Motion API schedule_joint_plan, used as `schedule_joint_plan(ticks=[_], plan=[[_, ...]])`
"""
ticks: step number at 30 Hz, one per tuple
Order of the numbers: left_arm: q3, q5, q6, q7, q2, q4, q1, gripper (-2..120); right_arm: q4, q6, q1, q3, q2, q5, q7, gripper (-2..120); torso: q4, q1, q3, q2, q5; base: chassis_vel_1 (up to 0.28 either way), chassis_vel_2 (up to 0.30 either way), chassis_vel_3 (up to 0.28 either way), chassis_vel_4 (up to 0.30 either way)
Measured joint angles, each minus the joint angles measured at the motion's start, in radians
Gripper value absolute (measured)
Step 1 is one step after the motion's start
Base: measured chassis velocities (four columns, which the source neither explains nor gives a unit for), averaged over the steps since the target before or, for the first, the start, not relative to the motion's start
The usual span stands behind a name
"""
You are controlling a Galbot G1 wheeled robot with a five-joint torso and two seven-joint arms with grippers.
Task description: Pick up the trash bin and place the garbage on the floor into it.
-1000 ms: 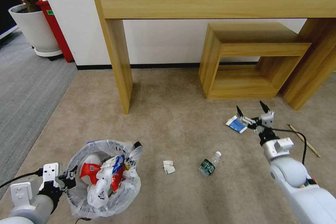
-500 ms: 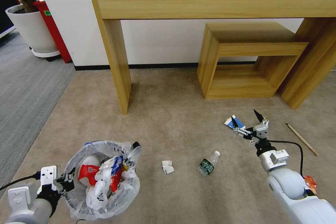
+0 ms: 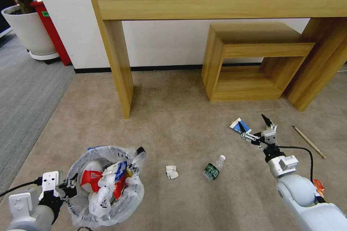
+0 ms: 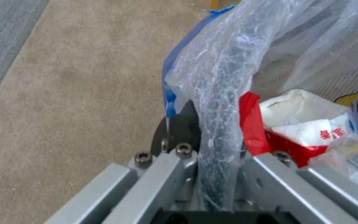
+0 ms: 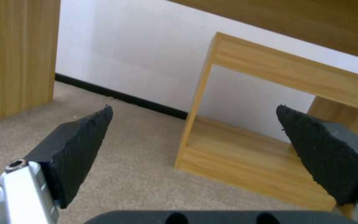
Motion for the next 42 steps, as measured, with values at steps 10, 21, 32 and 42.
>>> schedule_joint_plan(ticks=[10,21,32,42], plan=[[-0.004,-0.002,-0.003,-0.009,0.011,0.001,-0.001,0,0.014,-0.001,-0.003,0.01,0.003,0.002,0.0,100,0.0001,0.0,0.0,0.0,-0.0002,-0.012,-0.013,-0.022,-0.007],[0.003,-0.005,-0.009,-0.009,0.008,0.006,-0.006,0,0.026,0.0,-0.024,0.032,0.029,-0.003,0.001,100,-0.0002,0.0,0.0,0.0,-0.0002,-0.069,-0.072,-0.067,-0.063],[-0.006,-0.037,-0.024,-0.039,0.005,0.006,-0.014,0,0.043,0.007,-0.023,0.03,0.024,0.002,-0.013,100,-0.0002,0.0,0.0,0.0,0.0,-0.011,-0.012,-0.013,-0.008],[-0.063,-0.034,-0.032,-0.069,-0.011,0.003,0.008,0,-0.001,0.031,0.143,-0.145,-0.038,0.029,-0.076,100,0.0001,0.0,0.0,0.0,-0.0002,0.0,0.0,0.0,0.0]])
